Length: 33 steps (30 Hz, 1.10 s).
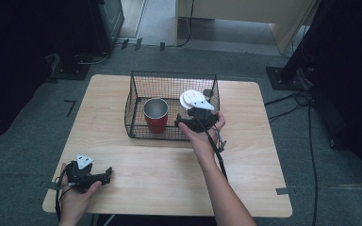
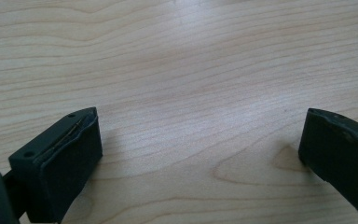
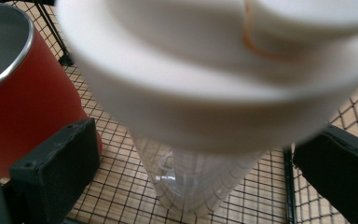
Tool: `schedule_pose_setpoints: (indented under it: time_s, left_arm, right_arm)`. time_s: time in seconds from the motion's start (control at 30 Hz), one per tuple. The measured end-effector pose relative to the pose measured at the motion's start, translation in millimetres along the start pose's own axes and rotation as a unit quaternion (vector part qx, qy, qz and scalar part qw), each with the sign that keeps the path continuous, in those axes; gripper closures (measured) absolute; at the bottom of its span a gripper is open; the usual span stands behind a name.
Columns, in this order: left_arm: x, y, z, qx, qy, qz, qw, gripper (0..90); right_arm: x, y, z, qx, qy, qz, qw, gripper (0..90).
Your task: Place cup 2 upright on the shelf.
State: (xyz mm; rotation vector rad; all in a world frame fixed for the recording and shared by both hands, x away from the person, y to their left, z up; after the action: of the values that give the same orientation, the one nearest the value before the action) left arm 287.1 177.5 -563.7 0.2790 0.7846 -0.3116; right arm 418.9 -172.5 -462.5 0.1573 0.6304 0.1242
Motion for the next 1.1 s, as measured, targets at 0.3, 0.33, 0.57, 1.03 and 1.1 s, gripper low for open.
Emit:
schedule_pose_setpoints:
  time_s: [0.3,0.33,0.57,1.03,1.1]
  left_arm:
    - [0.0,0.0,0.0,0.000,0.000,0.000,1.0000,0.1]
    - [0.0,0.0,0.0,0.000,0.000,0.000,1.0000,0.1]
    - [0.1,0.0,0.0,0.000,0.000,0.000,1.0000,0.0]
    - [0.1,0.0,0.0,0.000,0.000,0.000,1.0000,0.1]
    - [0.1,0.0,0.1,0.000,0.000,0.000,1.0000,0.1]
  right_arm:
    - [-23.4,-2.8,-3.4,-0.010,-0.011,0.021,0.9997,0.2]
    - [-26.6,-3.4,-3.5,-0.012,-0.012,0.022,0.9996,0.2]
    - [-48.9,-8.6,-5.1,-0.025,-0.026,0.031,0.9989,0.0]
    - [-83.0,-38.5,-14.9,-0.026,-0.053,0.046,0.9972,0.0]
    - [-87.4,-43.9,-17.3,-0.027,-0.056,0.047,0.9969,0.0]
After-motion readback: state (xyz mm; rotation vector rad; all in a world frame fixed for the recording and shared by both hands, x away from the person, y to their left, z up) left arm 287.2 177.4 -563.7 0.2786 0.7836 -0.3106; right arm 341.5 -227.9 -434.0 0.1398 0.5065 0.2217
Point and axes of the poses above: each handheld gripper's, and its own axes: x roughly forward along the jaws, z roughly out of its top, y roughly to its left, the point moved 6 cm from there along x, roughly forward along the jaws, and after that the axes turned 10 degrees about x, right-handed, at the moved point
